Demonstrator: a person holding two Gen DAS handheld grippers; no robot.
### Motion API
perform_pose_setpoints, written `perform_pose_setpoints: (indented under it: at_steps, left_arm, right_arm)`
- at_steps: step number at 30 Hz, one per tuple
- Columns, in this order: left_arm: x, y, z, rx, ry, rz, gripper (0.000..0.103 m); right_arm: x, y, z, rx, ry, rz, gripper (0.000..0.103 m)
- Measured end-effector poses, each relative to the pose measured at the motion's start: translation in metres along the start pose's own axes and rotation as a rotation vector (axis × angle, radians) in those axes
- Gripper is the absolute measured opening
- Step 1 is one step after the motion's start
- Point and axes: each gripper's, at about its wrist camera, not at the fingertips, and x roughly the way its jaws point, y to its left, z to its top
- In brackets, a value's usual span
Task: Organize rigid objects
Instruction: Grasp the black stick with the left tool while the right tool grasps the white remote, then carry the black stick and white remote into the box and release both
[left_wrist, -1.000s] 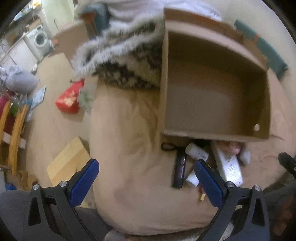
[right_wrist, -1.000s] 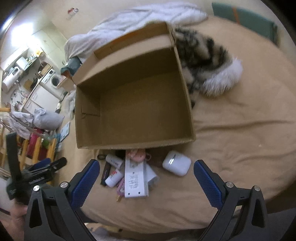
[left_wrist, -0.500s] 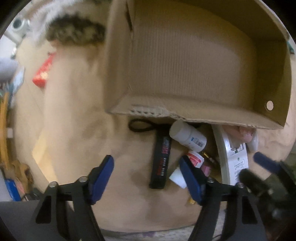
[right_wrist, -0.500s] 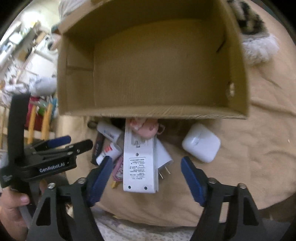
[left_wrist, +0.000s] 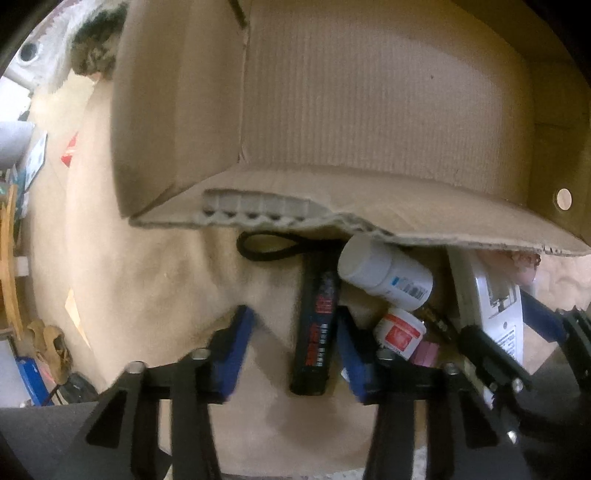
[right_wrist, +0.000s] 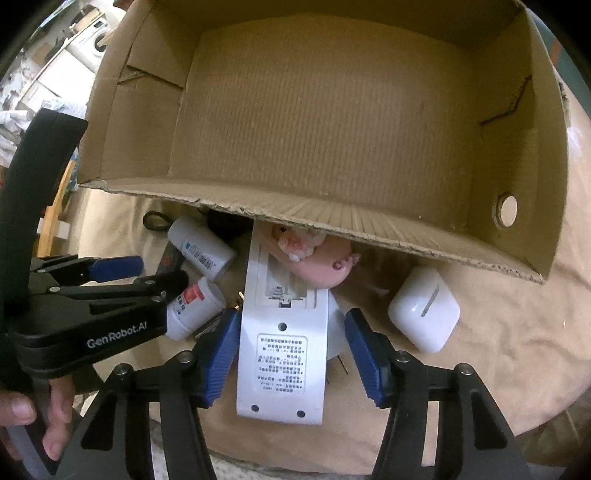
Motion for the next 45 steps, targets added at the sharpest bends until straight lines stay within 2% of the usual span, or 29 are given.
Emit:
perform_pose_setpoints:
  at_steps: [2, 6, 9, 12, 13, 16, 17, 20, 28, 36, 41, 45]
  left_arm:
    - [-0.006, -0.009, -0.002, 0.005, -0.011, 0.004, 0.018]
    - [-0.016, -0.003, -0.016, -0.012, -0.032, -0.013, 0.018]
    - [-0.02, -0.005, -0.022, 0.002, -0.044, -0.005, 0.018]
    - [-0.02, 0.003, -0.031, -0.01, -0.047, -0.015, 0.018]
    - [-0.025, 0.001, -0.022, -0.013, -0.046, -0.016, 0.018]
    - [-0.029, 0.002, -0.027, -0.005, -0.066, -0.009, 0.018]
    - [-0.038, 0.004, -0.024, -0.002, -0.072, -0.005, 0.018]
    - [-0.042, 0.001, -0.026, -0.001, -0.088, 0.003, 0.018]
    - [-0.052, -0.005, -0.022, -0.007, -0.08, 0.016, 0.018]
    - [-0.074, -0.011, -0.033, -0.035, -0.107, -0.004, 0.018]
    - [-0.107, -0.01, -0.039, -0.067, -0.197, -0.022, 0.018]
    - [-0.139, -0.009, -0.039, -0.07, -0.284, -0.045, 0.018]
  right_arm:
    - [-0.006, -0.004, -0.002, -0.006, -0.009, 0.017, 0.047]
    - [-0.007, -0.003, -0.01, -0.007, -0.026, 0.04, 0.047]
    - [-0.011, -0.009, -0.013, -0.001, -0.028, 0.099, 0.046]
    - [-0.014, -0.014, -0.019, 0.028, -0.014, 0.187, 0.046]
    - [-0.015, -0.017, -0.022, 0.05, -0.006, 0.24, 0.046]
    - [-0.019, -0.025, -0.027, 0.111, 0.008, 0.397, 0.046]
    - [-0.021, -0.028, -0.028, 0.13, 0.003, 0.424, 0.046]
    - [-0.029, -0.026, -0.027, 0.09, -0.038, 0.342, 0.046]
    - [-0.035, -0.01, -0.031, -0.006, -0.077, 0.25, 0.046]
    - [-0.052, -0.011, -0.04, -0.025, -0.125, 0.231, 0.046]
    - [-0.07, -0.016, -0.055, -0.004, -0.183, 0.225, 0.046]
    - [-0.092, -0.022, -0.061, 0.017, -0.263, 0.222, 0.046]
